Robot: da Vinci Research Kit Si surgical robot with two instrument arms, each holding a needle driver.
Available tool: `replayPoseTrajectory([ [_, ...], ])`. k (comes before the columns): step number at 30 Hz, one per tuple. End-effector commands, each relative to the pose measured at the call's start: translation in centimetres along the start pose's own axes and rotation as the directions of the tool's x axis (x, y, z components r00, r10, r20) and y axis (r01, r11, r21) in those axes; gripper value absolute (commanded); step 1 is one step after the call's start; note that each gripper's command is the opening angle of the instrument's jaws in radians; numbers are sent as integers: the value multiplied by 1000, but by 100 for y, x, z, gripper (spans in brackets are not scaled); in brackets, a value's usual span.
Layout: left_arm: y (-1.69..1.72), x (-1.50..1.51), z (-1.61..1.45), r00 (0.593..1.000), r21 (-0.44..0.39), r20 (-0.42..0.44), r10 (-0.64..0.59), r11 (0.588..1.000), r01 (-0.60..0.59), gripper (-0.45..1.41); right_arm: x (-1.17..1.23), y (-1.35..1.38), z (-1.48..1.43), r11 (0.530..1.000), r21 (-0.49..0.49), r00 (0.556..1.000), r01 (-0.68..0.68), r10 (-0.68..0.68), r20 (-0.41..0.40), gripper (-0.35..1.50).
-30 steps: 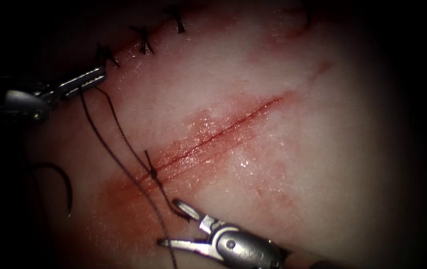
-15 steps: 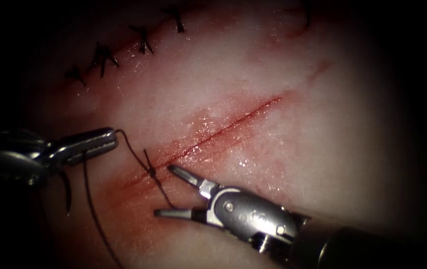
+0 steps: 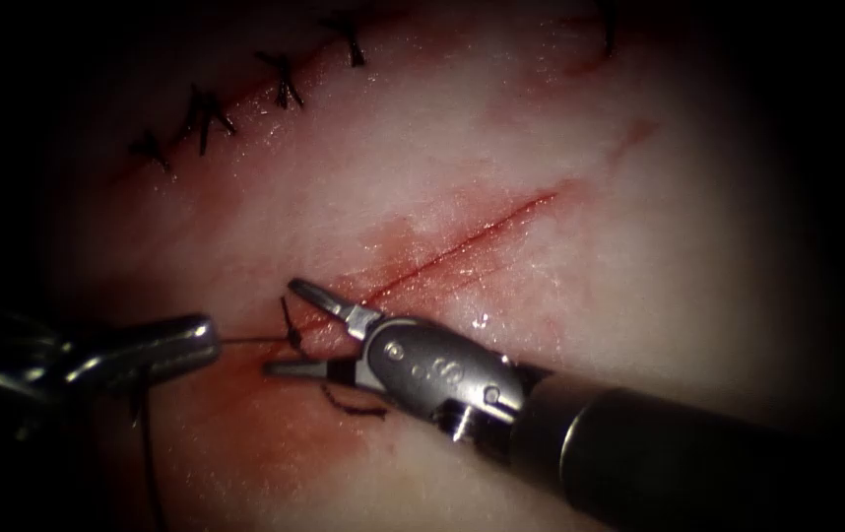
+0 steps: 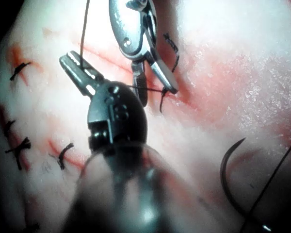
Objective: Wound Closure
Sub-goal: Pull working end of suture taut with left gripper
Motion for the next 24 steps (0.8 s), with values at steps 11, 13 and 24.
replayPoseTrajectory([
  [11, 3, -7, 11, 1000, 5, -4, 7, 1000, -7, -45, 5, -21, 35, 996, 36, 996, 83, -82, -37, 131],
  [13, 4, -6, 11, 1000, 5, -5, 8, 1000, -8, -45, 6, -24, 42, 994, 39, 994, 97, -95, -45, 131],
  [24, 12, -1, 9, 1000, 1, -7, 23, 1000, -23, -45, 10, -24, 55, 992, 34, 991, 119, -117, -71, 121],
])
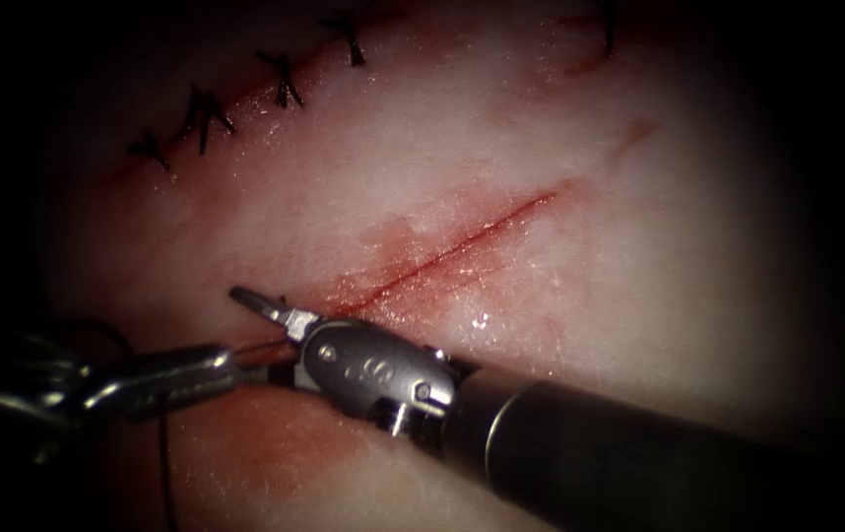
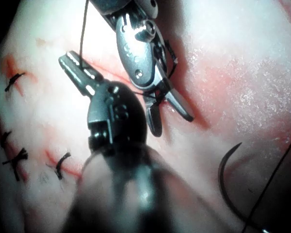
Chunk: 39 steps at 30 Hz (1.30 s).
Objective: Wound Closure
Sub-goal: Pull working end of suture taut with left gripper, then snip thread with blades of right needle driver
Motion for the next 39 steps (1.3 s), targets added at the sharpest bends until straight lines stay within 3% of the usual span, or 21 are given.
replayPoseTrajectory([
  [1, -2, -4, 7, 1000, 2, -1, 4, 1000, -4, -45, 0, -1, 13, 1000, 6, 1000, 9, -8, -6, 120],
  [7, 1, -1, 9, 1000, -5, -1, 7, 1000, -7, -45, -1, -1, 23, 1000, 14, 1000, 18, -17, -13, 115],
  [10, 2, -1, 9, 1000, -7, -1, 8, 1000, -8, -45, 1, -2, 24, 999, 25, 1000, 20, -19, -19, 103],
  [11, 3, 0, 9, 1000, -7, -2, 8, 1000, -8, -45, 1, -3, 23, 999, 43, 999, 24, -23, -32, 78],
  [12, 3, 0, 9, 1000, -7, -2, 9, 1000, -9, -45, 2, -4, 23, 999, 48, 999, 25, -23, -38, 71],
  [24, 5, 1, 11, 1000, -9, -4, 9, 1000, -9, -45, 17, -11, 20, 998, 60, 998, 21, -17, -60, 63],
  [25, 5, 1, 11, 1000, -9, -4, 10, 1000, -10, -45, 17, -11, 20, 998, 60, 998, 21, -17, -60, 53],
  [26, 5, 1, 11, 1000, -9, -5, 10, 1000, -10, -45, 16, -10, 20, 998, 61, 998, 27, -23, -62, 26],
  [27, 5, 1, 11, 1000, -9, -5, 10, 1000, -10, -45, 16, -10, 20, 998, 61, 998, 27, -23, -62, 26],
  [28, 7, 2, 11, 1000, -9, -5, 11, 1000, -11, -45, 14, -10, 18, 997, 68, 997, 49, -44, -70, -35],
  [34, 13, 8, 7, 1000, -17, -9, 18, 1000, -18, -45, 1, 4, 20, 995, 43, 995, 91, -88, -53, -35],
  [39, 24, 13, 2, 999, -29, -11, 30, 999, -31, -45, -1, 5, 8, 994, 60, 991, 94, -88, -98, -35],
])
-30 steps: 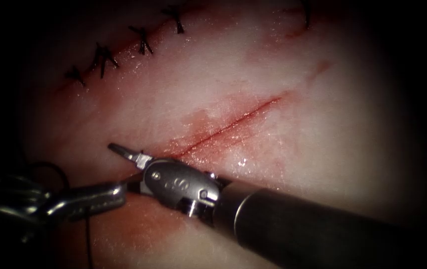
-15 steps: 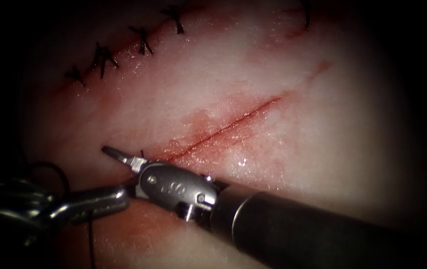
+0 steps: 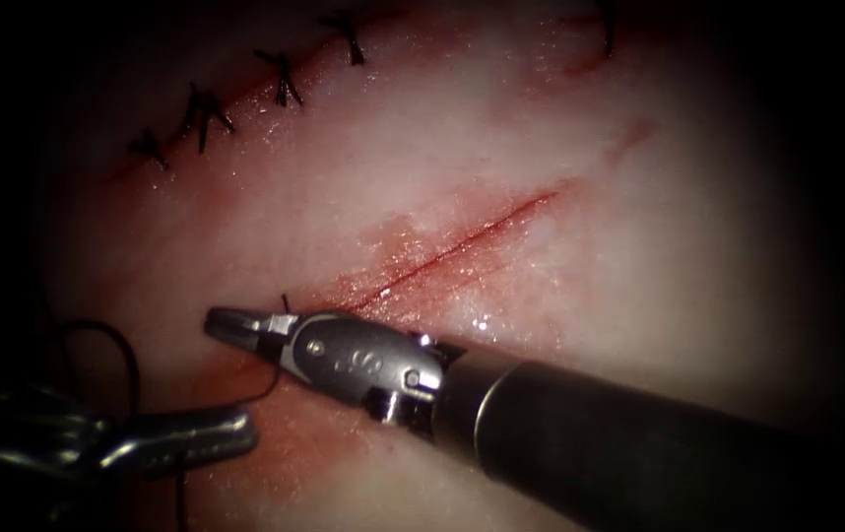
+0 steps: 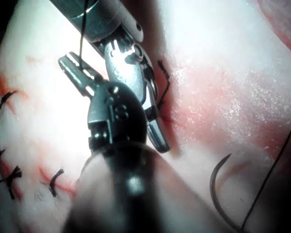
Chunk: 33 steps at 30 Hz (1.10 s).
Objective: Wound Closure
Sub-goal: Snip thread with blades of right needle driver, then place suture off-cut out of the way, then pull suture tail taut with left hand
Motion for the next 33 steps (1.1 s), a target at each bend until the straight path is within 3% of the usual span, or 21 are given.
replayPoseTrajectory([
  [1, 8, -1, 3, 1000, -17, -5, 13, 1000, -13, -45, 2, 3, -9, 1000, -5, 999, -5, 5, -54, 22],
  [2, 12, 1, 2, 1000, -16, -5, 18, 1000, -19, -45, 6, 6, -19, 999, -30, 998, -13, 11, -63, 88],
  [3, 18, 4, 1, 1000, -18, -12, 24, 1000, -25, -45, 10, 10, -28, 998, -52, 998, -22, 19, -59, 118],
  [5, 31, 10, 1, 999, -23, -44, 27, 999, -28, -45, 21, 22, -53, 995, -101, 999, -10, 6, -38, 138],
  [7, 37, 14, 2, 998, -28, -58, 20, 999, -22, -45, 26, 28, -65, 994, -109, 999, -1, -3, -33, 140],
  [8, 52, 21, 9, 996, -35, -88, 9, 999, -12, -45, 34, 44, -94, 994, -107, 999, 27, -31, -32, 138],
  [10, 58, 25, 13, 995, -36, -100, 8, 999, -12, -45, 36, 51, -107, 993, -111, 999, 31, -35, -36, 135],
  [11, 70, 32, 25, 990, -37, -138, -2, 999, -3, -45, 40, 69, -135, 989, -138, 998, 47, -51, -25, 135],
  [16, 91, 42, 65, 977, -25, -213, 9, 1000, -15, -45, 35, 96, -185, 979, -197, 998, 59, -62, -10, 135],
  [17, 99, 43, 85, 970, -26, -244, 6, 1000, -12, -45, 29, 100, -198, 977, -204, 998, 63, -64, 3, 135],
  [21, 112, 38, 120, 956, -46, -292, 6, 999, -20, -45, 17, 103, -211, 973, -220, 997, 74, -71, 23, 135],
  [27, 135, 13, 157, 932, -59, -362, 12, 998, -36, -45, 6, 97, -207, 969, -231, 996, 88, -82, 34, 137],
  [28, 144, -2, 167, 926, -64, -376, 10, 997, -36, -18, 5, 96, -203, 968, -232, 996, 90, -84, 37, 137],
  [29, 148, -9, 170, 927, -74, -375, -7, 997, -23, 34, 4, 95, -201, 968, -232, 996, 91, -84, 40, 138],
  [30, 152, -17, 172, 932, -92, -359, -46, 996, 14, 64, 4, 94, -199, 968, -234, 995, 92, -84, 44, 138],
  [33, 161, -44, 171, 951, -116, -269, -154, 985, 127, 91, 2, 89, -194, 969, -227, 995, 97, -89, 46, 138],
])
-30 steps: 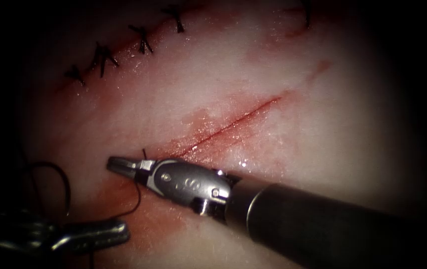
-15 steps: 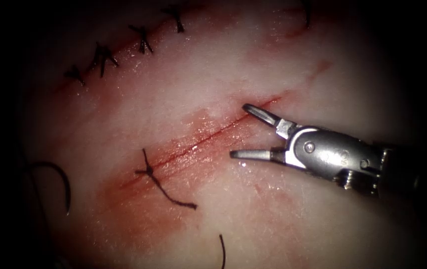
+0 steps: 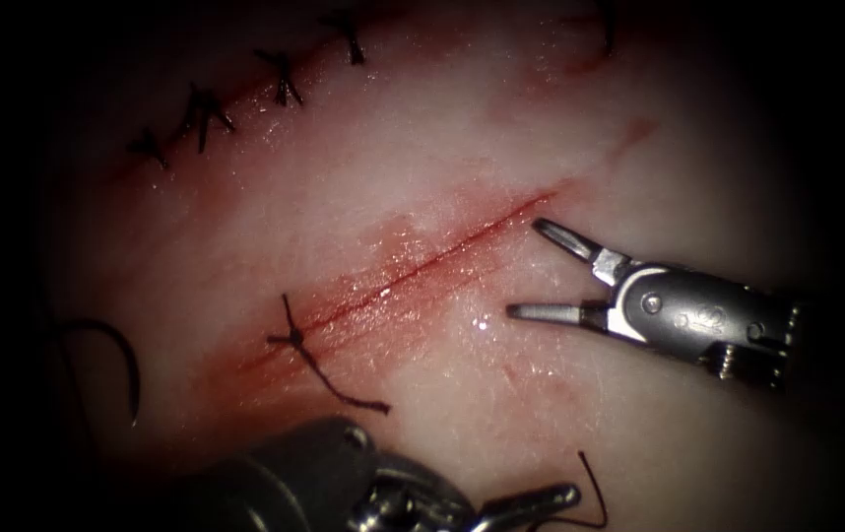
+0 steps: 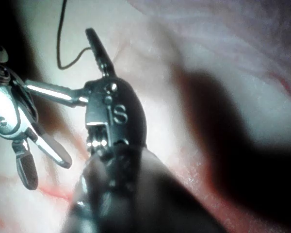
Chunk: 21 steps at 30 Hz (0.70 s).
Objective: Wound Closure
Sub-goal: Pull suture tail taut with left hand
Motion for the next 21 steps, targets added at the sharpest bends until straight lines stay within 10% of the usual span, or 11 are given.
replayPoseTrajectory([
  [1, 0, -15, 0, 998, 13, 37, -42, 999, 42, 104, -3, -6, 12, 1000, 5, 1000, 8, -8, -4, 138],
  [4, 6, -51, -36, 950, 76, 249, -187, 982, 173, 123, -9, -11, 16, 1000, 12, 1000, 0, 0, -1, 140],
  [9, 17, -63, -67, 923, 96, 330, -200, 979, 178, 123, -13, -14, 15, 1000, 14, 1000, -1, 1, -1, 140],
  [15, 24, -92, -111, 867, 143, 456, -198, 979, 148, 73, -14, -17, 16, 1000, 12, 1000, -11, 11, -1, 140],
  [21, 38, -115, -117, 708, 218, 685, -170, 976, 23, 24, -7, -25, 13, 1000, 27, 1000, -12, 12, 20, 135],
])
